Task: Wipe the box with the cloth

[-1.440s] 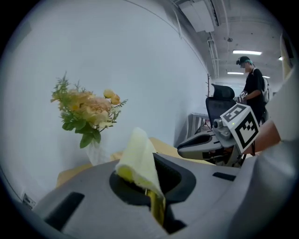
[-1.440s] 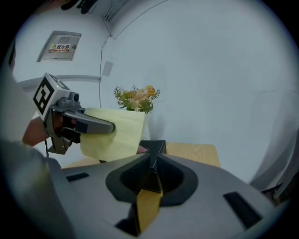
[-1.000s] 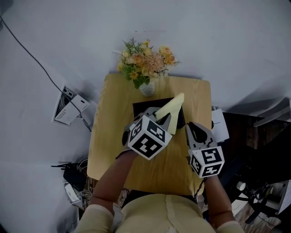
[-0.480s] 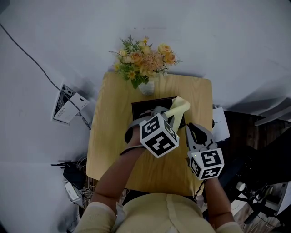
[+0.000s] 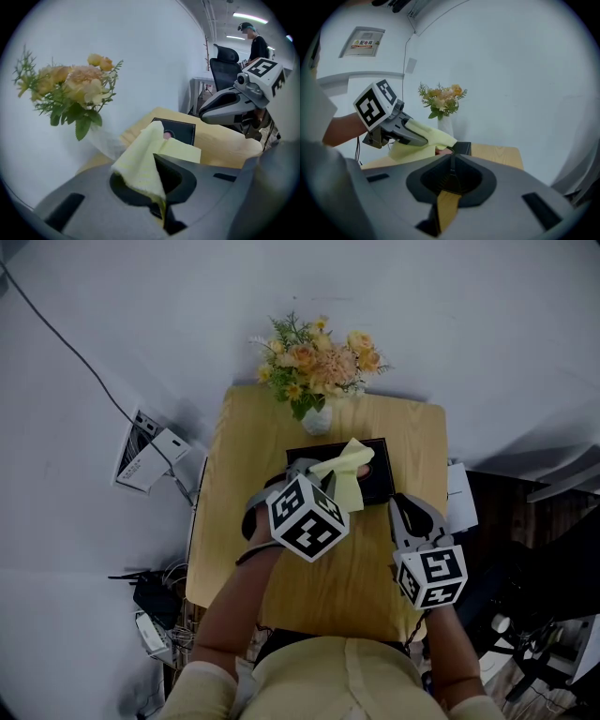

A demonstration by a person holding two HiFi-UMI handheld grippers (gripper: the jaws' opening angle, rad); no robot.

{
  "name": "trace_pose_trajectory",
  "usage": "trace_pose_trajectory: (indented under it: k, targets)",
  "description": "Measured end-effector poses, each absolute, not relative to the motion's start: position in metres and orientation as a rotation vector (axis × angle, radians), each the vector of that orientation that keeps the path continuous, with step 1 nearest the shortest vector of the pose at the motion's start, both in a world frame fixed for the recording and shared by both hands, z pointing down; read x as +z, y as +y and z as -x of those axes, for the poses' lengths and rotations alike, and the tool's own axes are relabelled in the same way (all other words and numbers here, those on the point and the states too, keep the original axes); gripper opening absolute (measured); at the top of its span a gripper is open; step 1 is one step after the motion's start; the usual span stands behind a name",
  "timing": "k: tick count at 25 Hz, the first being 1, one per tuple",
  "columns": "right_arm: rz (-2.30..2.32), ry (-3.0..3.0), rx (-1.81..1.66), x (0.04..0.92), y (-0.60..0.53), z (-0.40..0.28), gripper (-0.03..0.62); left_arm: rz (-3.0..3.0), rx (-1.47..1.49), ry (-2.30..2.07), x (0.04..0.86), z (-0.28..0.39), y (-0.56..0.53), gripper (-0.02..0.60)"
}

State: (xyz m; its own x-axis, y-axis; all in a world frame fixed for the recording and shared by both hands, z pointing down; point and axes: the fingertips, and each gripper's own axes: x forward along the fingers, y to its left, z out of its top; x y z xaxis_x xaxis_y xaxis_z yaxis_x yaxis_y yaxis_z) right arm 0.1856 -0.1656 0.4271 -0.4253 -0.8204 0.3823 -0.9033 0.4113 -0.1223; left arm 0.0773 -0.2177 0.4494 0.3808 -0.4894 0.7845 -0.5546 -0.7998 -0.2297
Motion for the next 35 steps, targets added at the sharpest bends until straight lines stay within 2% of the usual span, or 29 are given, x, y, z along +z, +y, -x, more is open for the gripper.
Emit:
trace_pose_trajectory:
  k: [14, 25, 35]
  targets:
    - [-1.477, -2.402, 0.41, 0.417, -0.162, -0.14, 0.034, -2.444, 1.234, -1.29, 0.453, 0.025, -0.211, 0.025]
    - [-1.485, -2.388, 0.358, 0.408, -0.161, -0.115, 0.034, -2.41, 0.965, -1.487, 0.445, 0.089, -0.191, 0.025]
    - [-1.651, -2.338, 0.332, 0.403, -0.18, -0.157, 0.034, -2.308, 0.596, -1.409, 0.472, 0.078, -0.188, 0.025]
